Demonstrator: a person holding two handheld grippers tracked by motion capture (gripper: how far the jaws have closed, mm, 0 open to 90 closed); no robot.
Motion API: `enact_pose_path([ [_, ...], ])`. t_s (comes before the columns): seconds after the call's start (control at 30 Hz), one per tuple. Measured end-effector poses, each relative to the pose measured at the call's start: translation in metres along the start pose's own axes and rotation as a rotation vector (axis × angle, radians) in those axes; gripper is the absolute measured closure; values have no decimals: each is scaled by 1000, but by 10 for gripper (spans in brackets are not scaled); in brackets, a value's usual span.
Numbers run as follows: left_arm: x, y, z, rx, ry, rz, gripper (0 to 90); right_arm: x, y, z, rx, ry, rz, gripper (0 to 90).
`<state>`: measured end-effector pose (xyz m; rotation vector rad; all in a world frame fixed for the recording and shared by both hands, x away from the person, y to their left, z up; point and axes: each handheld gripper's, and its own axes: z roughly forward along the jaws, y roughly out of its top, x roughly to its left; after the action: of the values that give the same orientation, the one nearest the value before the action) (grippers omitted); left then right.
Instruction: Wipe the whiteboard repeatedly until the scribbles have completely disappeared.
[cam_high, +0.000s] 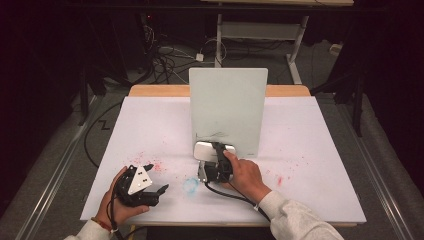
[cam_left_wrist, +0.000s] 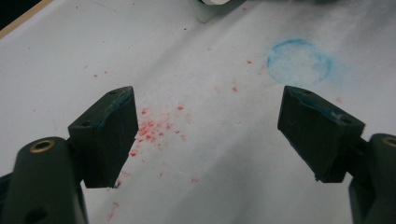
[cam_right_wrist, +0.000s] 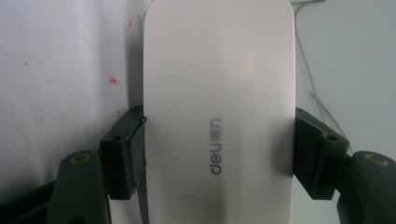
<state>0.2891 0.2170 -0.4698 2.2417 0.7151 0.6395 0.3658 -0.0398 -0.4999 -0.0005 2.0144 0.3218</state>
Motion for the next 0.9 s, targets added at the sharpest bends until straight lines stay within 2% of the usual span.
enact_pose_path([
  [0.13, 0, -1, -1, -3, 3, -3, 197, -3, -4, -2, 1, 16, 24, 306],
  [0.27, 1, -2, -3, -3, 7, -7, 196, -7, -16, -5, 14, 19, 26, 306],
  [0.53, 0, -2, -3, 4, 8, -7, 196, -19, -61, -17, 60, 19, 61, 306],
  [0.73, 0, -1, -2, 8, 6, -2, 197, -31, -98, -28, 89, 6, 126, 306],
  [0.9, -1, 0, -2, 7, 5, 3, 196, -34, -116, -32, 99, -10, 139, 306],
])
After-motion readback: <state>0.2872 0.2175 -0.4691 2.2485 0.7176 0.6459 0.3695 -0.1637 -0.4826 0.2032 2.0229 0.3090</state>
